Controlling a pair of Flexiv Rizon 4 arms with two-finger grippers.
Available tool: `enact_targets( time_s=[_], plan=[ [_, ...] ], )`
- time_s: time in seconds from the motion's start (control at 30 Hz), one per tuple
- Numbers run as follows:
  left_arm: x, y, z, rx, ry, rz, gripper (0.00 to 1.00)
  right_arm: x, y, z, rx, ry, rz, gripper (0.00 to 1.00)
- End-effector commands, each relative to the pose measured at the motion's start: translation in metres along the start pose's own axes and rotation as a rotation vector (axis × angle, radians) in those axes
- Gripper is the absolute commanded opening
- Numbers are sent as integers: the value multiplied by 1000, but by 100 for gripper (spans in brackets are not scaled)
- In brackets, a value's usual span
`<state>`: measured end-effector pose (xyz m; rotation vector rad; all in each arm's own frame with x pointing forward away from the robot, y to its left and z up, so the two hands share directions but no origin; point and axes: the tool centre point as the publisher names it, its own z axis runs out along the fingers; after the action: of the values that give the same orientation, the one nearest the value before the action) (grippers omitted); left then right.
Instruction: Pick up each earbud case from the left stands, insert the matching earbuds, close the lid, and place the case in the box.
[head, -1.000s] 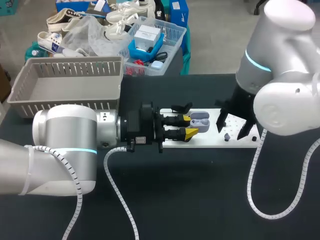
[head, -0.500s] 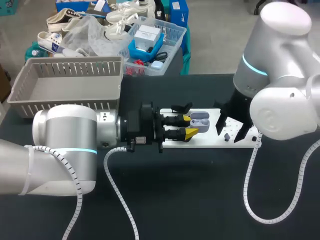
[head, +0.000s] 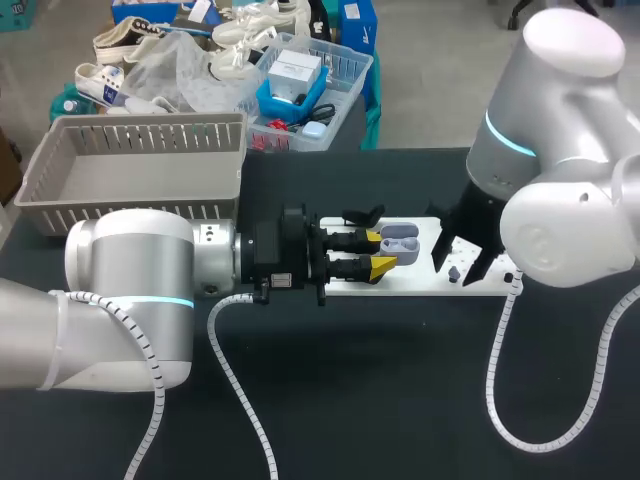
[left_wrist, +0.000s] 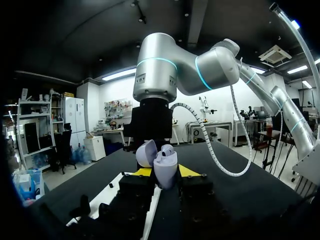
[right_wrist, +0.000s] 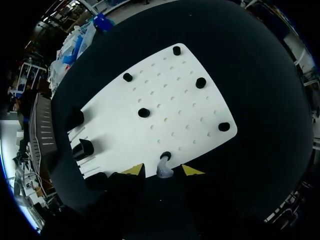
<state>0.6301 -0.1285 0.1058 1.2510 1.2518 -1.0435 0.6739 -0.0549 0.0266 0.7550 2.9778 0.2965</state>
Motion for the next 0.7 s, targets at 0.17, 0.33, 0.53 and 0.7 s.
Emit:
enact_targets(
  time_s=[0.17, 0.33, 0.53, 0.7],
  plan=[
    [0, -1, 1, -5, 0, 1, 0, 1, 0, 2, -2, -3, 4, 37],
    [0, -1, 1, -5, 0, 1, 0, 0, 0, 4, 1, 0, 2, 36],
    [0, -1, 1, -5, 0, 1, 0, -1, 0, 5, 3, -3, 6, 27],
    [0, -1, 1, -5, 0, 1, 0, -2, 0, 5, 2, -4, 7, 28]
  ],
)
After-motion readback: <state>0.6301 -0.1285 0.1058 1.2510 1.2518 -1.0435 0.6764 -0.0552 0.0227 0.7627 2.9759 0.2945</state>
